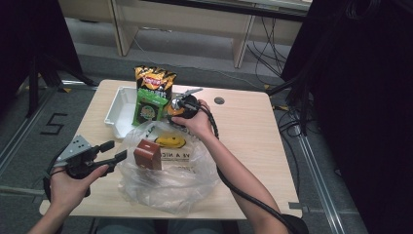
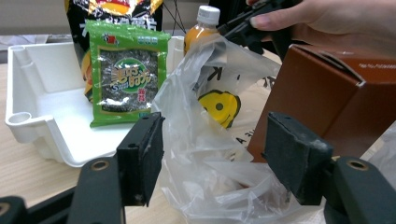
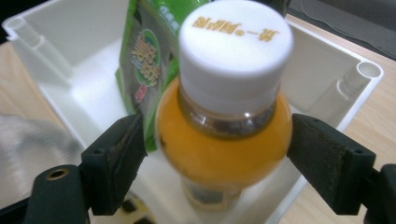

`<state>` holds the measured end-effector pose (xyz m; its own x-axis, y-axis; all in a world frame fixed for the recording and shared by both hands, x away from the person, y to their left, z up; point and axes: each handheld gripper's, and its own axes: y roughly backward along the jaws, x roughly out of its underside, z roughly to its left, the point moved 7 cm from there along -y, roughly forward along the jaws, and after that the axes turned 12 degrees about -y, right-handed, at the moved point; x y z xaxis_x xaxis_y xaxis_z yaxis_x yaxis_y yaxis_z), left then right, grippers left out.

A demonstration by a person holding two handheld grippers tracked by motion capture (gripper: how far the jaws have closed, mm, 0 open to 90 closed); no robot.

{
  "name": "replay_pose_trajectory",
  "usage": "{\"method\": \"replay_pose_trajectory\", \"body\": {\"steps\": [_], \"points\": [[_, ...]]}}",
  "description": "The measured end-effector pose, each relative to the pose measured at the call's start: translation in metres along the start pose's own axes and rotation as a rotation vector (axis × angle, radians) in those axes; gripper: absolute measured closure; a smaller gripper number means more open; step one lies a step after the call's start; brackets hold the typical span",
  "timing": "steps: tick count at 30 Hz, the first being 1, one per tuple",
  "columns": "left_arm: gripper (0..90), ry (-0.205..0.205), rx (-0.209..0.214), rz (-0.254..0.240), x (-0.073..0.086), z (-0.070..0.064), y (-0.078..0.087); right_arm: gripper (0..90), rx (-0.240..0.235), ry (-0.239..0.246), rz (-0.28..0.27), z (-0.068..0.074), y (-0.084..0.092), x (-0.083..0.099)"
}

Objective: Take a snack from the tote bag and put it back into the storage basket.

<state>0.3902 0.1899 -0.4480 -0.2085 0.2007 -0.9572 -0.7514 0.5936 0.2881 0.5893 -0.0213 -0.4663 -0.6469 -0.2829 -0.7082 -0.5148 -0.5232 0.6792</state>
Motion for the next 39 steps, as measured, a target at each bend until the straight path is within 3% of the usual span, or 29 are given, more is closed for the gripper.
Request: {"method": "replay_pose_trajectory", "body": {"steps": [2,6,7,8,10,11,15,22,23,24,26,27,28,34,35,39], "points": [[37.3,-0.002,0.006,-0.015,-0.003,-0.001,0.001,20.0,-0.015,-0.025,-0.022,0.002,0.007,0.000],[37.1,-0.008,0.005,-0.013,-0.003,-0.002,0.002,20.5,-0.026,-0.011,-0.025,-0.002,0.027,0.000],[37.1,-0.009,0.005,-0.012,-0.003,-0.002,0.002,20.7,-0.036,-0.035,-0.040,0.000,0.032,0.000],[37.1,-0.008,0.005,-0.012,-0.003,-0.002,0.002,20.9,-0.034,-0.018,-0.046,-0.002,0.039,-0.001],[37.1,-0.005,0.006,-0.014,-0.003,-0.003,0.001,21.9,-0.046,-0.041,-0.089,0.000,0.049,-0.003],[37.0,-0.005,0.007,-0.016,-0.004,-0.004,0.001,23.0,-0.051,-0.015,-0.097,-0.002,0.056,-0.004],[36.6,-0.007,0.016,-0.023,-0.005,-0.005,0.002,30.4,-0.066,-0.029,-0.124,0.002,0.080,0.001],[35.6,-0.004,0.019,-0.021,-0.006,-0.008,0.002,35.6,-0.101,-0.036,-0.167,0.006,0.110,0.023],[35.5,0.000,0.017,-0.021,-0.007,-0.009,0.003,36.2,-0.115,-0.067,-0.169,0.007,0.115,0.028],[35.4,0.001,0.021,-0.028,-0.007,-0.009,0.003,36.4,-0.128,-0.063,-0.180,0.007,0.118,0.032],[35.1,0.003,0.019,-0.027,-0.008,-0.010,0.003,39.0,-0.123,-0.065,-0.192,0.005,0.125,0.043],[35.1,0.003,0.021,-0.026,-0.008,-0.010,0.003,39.7,-0.125,-0.041,-0.210,0.003,0.129,0.047],[35.0,0.005,0.021,-0.025,-0.008,-0.011,0.003,40.1,-0.127,-0.061,-0.216,0.003,0.132,0.052],[34.9,-0.002,0.023,-0.031,-0.011,-0.014,0.003,45.1,-0.124,-0.065,-0.251,-0.004,0.148,0.079],[34.9,-0.004,0.025,-0.036,-0.012,-0.014,0.004,45.6,-0.121,-0.095,-0.240,-0.004,0.151,0.083],[34.8,-0.002,0.026,-0.036,-0.012,-0.015,0.004,46.7,-0.115,-0.077,-0.261,-0.009,0.158,0.091]]}}
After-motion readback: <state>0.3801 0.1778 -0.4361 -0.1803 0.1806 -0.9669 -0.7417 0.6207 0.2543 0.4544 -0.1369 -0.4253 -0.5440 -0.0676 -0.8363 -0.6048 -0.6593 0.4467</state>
